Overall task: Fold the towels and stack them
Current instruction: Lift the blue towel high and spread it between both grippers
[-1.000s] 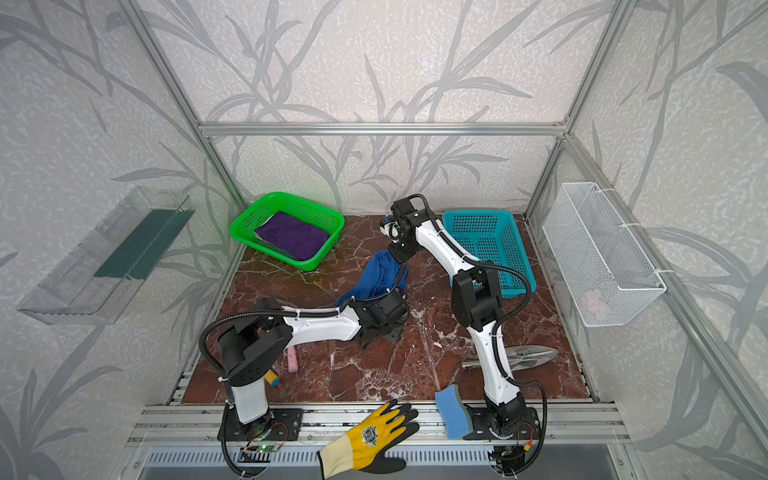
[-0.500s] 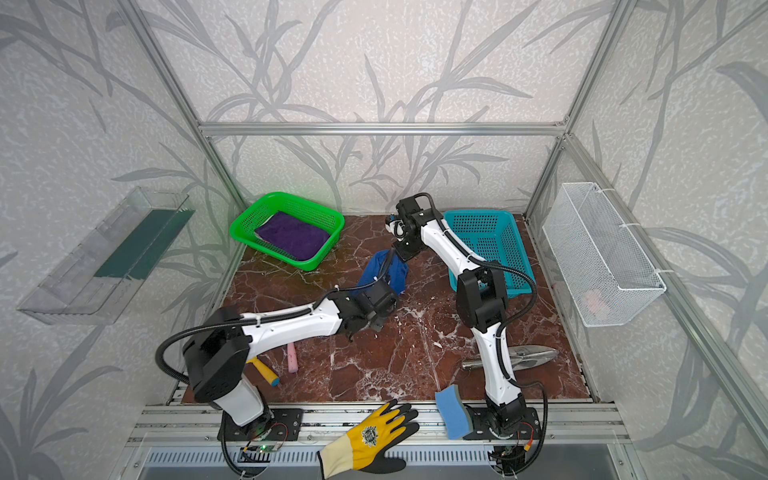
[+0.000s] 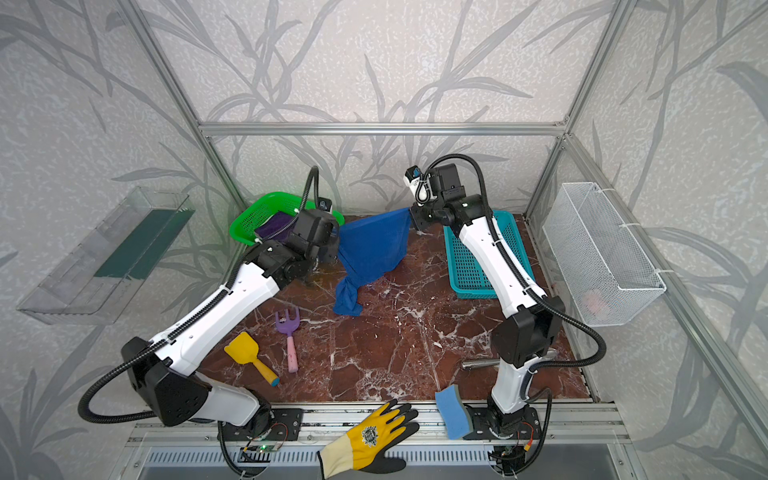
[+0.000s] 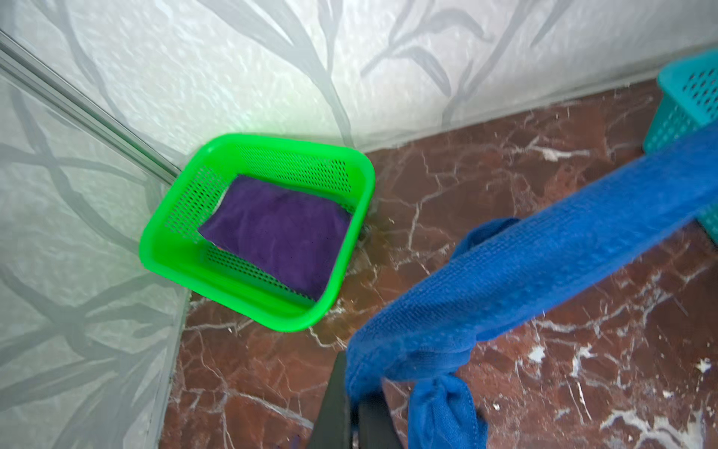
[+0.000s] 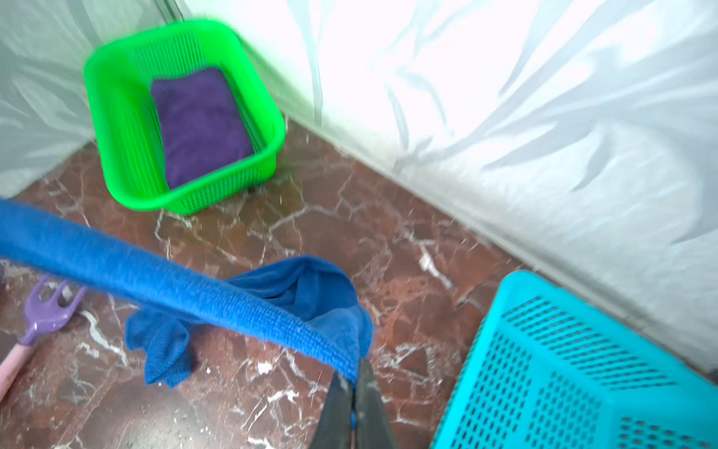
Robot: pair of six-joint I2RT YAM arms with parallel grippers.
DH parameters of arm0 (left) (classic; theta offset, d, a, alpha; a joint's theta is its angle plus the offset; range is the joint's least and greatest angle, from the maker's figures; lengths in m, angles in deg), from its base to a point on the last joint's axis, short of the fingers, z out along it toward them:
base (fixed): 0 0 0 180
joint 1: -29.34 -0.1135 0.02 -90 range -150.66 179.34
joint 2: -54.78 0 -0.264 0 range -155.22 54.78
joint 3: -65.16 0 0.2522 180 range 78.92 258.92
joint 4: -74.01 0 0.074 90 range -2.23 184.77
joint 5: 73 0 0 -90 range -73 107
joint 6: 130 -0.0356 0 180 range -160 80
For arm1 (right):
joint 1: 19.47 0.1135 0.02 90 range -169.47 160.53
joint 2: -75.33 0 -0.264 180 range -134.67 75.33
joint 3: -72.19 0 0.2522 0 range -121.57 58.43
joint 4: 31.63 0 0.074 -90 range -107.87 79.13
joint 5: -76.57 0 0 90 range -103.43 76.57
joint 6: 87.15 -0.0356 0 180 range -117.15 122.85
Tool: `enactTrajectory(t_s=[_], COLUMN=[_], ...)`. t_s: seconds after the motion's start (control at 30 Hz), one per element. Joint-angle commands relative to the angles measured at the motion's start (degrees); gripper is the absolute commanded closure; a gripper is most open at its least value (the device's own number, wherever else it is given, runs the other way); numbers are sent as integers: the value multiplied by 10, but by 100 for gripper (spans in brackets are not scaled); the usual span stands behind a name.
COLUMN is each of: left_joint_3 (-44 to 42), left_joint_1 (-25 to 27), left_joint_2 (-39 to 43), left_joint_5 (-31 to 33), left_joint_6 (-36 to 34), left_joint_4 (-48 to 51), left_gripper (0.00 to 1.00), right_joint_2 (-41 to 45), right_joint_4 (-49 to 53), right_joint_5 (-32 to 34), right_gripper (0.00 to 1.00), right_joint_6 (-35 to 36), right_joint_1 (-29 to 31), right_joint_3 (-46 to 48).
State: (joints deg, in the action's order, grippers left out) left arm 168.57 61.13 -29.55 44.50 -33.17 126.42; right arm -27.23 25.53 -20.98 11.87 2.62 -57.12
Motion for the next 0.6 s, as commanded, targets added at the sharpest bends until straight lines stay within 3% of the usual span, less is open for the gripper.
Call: enactTrajectory(t_s=[0.0,0.27,0.57], left_joint_3=[81,185,130], left_joint_1=[-20,-23,-22], left_joint_2=[0,42,197], left_joint_5=[15,-33,-157], left_joint_6=[-65,-109,-93], left_joint_4=[33,30,27], left_gripper=[100,100,100], right_joint_2=[38,130,286], right_joint_4=[-19,-15,-60], right_joint_5=[7,-25,-147], right_gripper=[100,100,100], right_joint_6=[2,28,22], right_joint_1=[-6,-6,-2], right_joint_3=[-24,-16,82])
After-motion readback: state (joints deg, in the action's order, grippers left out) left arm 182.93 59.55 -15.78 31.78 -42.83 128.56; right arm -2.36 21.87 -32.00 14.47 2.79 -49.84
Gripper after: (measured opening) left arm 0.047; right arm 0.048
